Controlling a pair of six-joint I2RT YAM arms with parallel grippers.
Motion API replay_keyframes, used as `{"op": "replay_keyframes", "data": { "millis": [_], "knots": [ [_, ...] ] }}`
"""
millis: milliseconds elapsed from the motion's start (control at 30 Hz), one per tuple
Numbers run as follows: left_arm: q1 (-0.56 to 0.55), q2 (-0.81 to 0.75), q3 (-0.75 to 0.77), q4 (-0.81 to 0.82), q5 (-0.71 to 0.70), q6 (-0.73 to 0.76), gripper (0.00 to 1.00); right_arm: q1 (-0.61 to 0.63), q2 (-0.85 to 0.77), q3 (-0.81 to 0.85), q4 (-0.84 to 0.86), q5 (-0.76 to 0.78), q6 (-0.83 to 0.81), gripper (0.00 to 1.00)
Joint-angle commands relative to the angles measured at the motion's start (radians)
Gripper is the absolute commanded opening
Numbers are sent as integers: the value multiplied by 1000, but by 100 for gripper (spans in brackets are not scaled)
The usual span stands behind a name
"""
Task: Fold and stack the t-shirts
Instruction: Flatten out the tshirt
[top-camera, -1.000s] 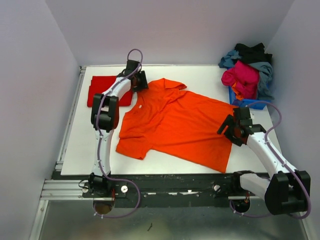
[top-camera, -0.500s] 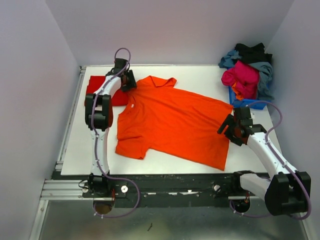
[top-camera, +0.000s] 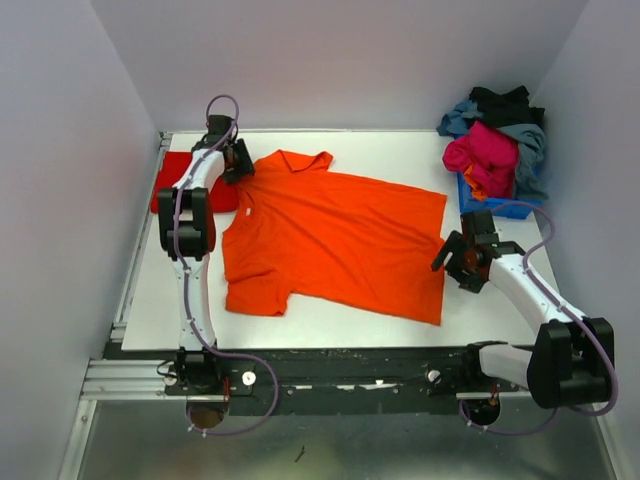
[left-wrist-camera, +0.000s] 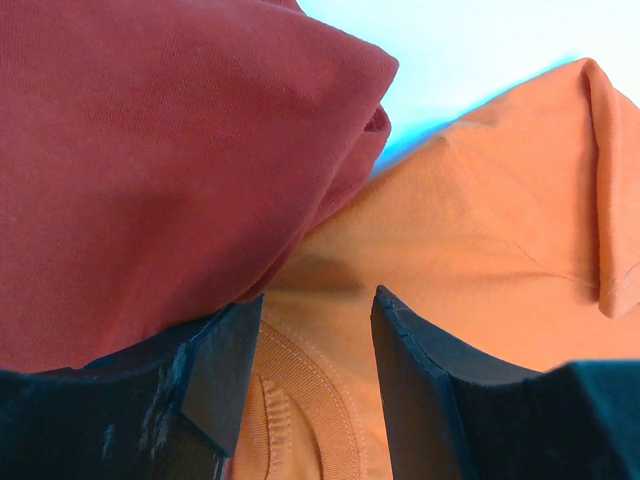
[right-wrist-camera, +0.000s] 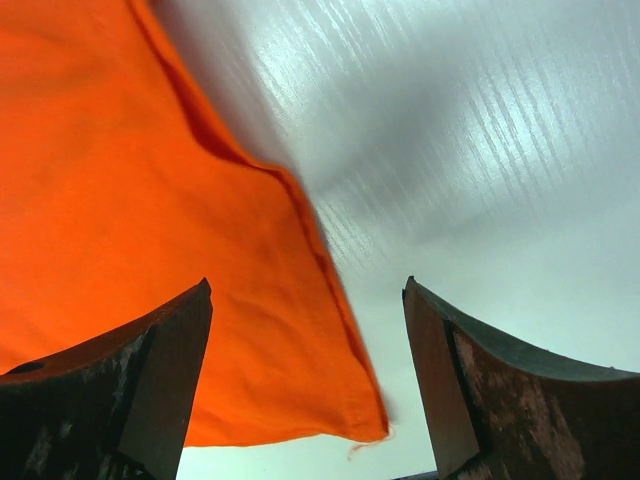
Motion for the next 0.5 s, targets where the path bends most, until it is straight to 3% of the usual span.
{"op": "replay_keyframes", "data": {
  "millis": [0,200,367,467],
  "knots": [
    [48,22,23,-38,-53,22,63,2,24,21,-12,-28,-11,86],
    [14,-21,-18,47,79,-26,65,2,-6,-12,-28,-80,-14,84],
    [-73,-73,-16,19,96,-23,68,69,-28,-12,-81,-91,-4,81],
    [-96,-163,-104,0,97,-9,69,124,-45,-9,-120,-85,19,81]
  ]
}}
